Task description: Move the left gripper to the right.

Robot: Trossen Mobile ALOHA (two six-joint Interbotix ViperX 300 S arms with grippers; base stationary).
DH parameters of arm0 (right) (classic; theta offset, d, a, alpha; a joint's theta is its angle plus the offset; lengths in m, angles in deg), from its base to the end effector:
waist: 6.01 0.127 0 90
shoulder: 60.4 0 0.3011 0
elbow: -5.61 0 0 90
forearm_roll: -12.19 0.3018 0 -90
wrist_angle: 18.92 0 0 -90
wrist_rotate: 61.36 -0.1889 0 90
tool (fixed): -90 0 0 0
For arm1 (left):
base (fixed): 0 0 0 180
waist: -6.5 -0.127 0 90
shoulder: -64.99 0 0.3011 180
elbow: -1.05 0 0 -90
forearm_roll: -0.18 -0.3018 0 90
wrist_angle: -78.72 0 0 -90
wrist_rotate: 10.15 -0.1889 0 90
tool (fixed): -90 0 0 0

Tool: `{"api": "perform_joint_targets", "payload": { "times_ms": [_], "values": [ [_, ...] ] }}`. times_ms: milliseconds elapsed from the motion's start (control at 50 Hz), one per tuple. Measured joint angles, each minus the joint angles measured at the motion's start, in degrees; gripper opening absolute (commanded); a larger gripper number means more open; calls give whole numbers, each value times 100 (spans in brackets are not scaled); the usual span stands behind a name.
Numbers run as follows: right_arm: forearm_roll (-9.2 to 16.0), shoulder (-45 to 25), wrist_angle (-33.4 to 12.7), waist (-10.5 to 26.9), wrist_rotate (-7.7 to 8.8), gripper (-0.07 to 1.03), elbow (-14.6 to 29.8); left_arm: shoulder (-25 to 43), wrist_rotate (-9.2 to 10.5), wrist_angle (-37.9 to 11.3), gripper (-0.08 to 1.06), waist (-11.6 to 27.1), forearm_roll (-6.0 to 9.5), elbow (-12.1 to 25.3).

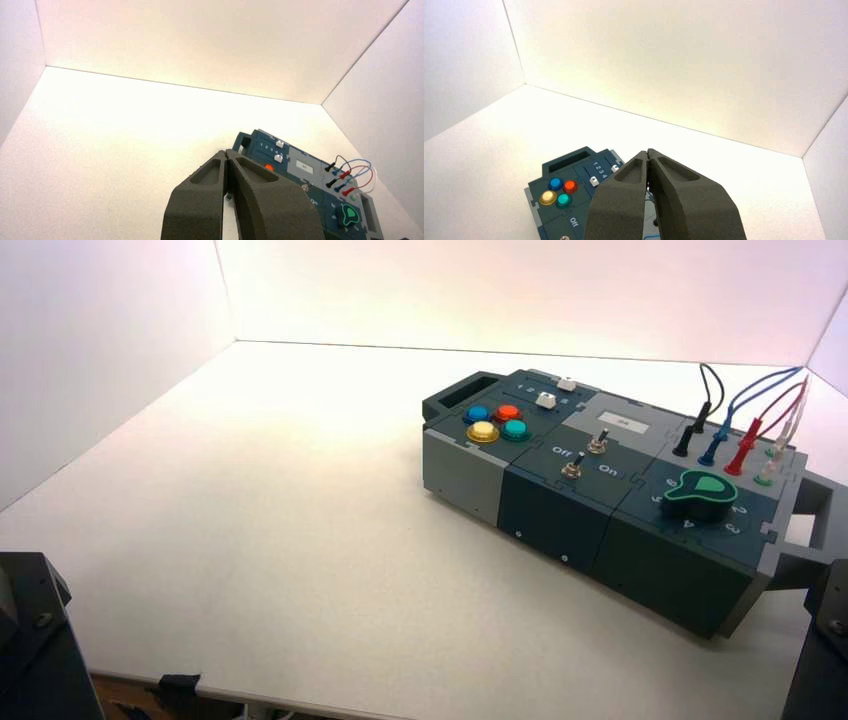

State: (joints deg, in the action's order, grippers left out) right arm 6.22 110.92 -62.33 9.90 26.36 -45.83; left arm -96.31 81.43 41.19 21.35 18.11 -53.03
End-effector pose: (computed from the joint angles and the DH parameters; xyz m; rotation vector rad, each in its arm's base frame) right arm 0.1454 0.0274 0.2792 -0.0764 0.2266 0.2094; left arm 0.1635 -0.0800 0.2527 -0.2598 0.3927 -0.3943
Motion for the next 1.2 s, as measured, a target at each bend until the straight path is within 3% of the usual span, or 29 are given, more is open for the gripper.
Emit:
{"api": "perform_joint_targets", "payload": {
  "times_ms": [340,600,840,1100,1200],
  "values": [
    [0,0,0,0,0,-2,-9,0,9,0,-3,0,0,0],
    [0,0,0,0,0,-2,-9,44,9,9,-3,0,97,0],
    [0,0,0,0,0,-2,-9,299,9,299,-3,0,114,0],
    [0,0,0,0,9,-2,-9,1134,-26,536,-3,53,132,176],
    [0,0,0,9,9,-2,-9,1617,-79,773,-3,325,132,378]
  ]
}}
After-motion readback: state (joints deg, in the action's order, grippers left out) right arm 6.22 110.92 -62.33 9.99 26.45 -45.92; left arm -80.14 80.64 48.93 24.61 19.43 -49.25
